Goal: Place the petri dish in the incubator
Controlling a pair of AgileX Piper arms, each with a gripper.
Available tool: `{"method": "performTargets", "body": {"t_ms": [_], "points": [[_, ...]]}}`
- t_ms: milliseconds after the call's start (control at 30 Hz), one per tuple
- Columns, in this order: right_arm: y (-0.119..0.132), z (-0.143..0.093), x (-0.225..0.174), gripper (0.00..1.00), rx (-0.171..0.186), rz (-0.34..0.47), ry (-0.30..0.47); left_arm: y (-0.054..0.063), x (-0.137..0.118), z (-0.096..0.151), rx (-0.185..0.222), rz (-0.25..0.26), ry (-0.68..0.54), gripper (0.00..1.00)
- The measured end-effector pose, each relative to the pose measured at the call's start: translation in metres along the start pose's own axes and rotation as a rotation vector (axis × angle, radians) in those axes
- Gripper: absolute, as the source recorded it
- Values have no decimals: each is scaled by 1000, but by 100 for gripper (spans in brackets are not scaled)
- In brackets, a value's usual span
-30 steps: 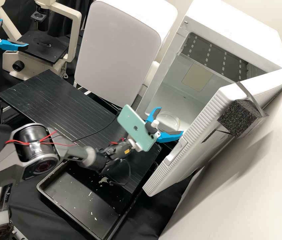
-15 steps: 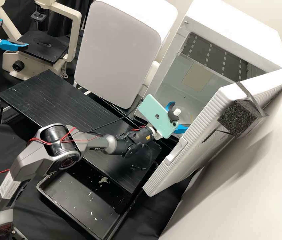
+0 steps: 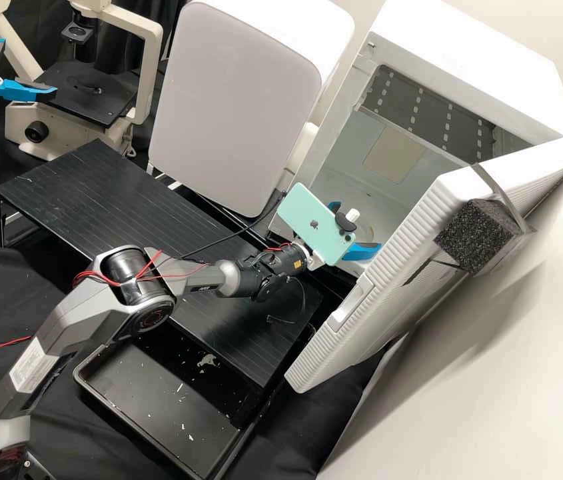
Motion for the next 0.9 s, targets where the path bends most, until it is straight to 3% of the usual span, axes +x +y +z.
{"method": "performTargets", "body": {"t_ms": [133, 900], "points": [[2, -2, 2, 0, -19, 10, 11, 0, 0, 0, 0, 0, 0, 100], [14, 12, 6, 0, -17, 37, -19, 0, 0, 0, 0, 0, 0, 100]]}}
